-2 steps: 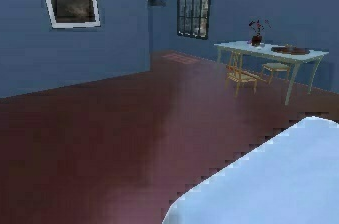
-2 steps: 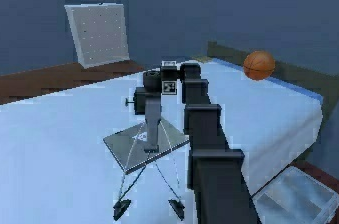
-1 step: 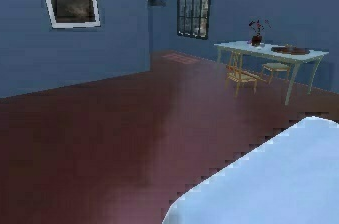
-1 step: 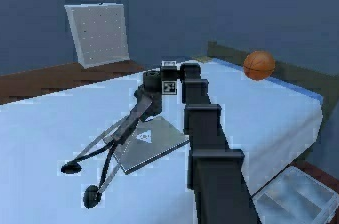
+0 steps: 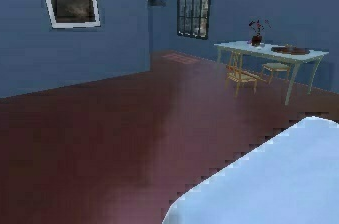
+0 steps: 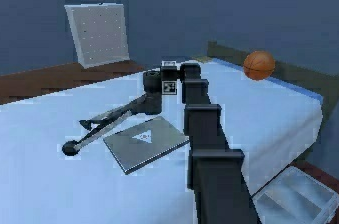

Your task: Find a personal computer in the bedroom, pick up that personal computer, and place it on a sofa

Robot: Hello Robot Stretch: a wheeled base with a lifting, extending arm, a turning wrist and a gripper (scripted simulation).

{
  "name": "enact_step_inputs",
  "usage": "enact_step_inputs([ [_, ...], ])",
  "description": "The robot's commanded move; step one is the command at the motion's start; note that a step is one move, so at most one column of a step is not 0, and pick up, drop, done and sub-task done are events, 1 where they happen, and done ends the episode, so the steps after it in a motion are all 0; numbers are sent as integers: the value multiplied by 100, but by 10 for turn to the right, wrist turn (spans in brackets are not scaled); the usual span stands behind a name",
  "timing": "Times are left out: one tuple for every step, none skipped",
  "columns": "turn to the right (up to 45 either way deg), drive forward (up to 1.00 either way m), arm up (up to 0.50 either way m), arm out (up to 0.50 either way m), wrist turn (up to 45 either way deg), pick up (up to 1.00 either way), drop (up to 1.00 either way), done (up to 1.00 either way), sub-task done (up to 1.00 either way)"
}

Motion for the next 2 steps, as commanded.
enact_step_inputs([
  [0, 0, 0, 0, 420, 0, 0, 0, 0],
  [0, 0, -30, 0, 0, 0, 0, 0, 0],
])
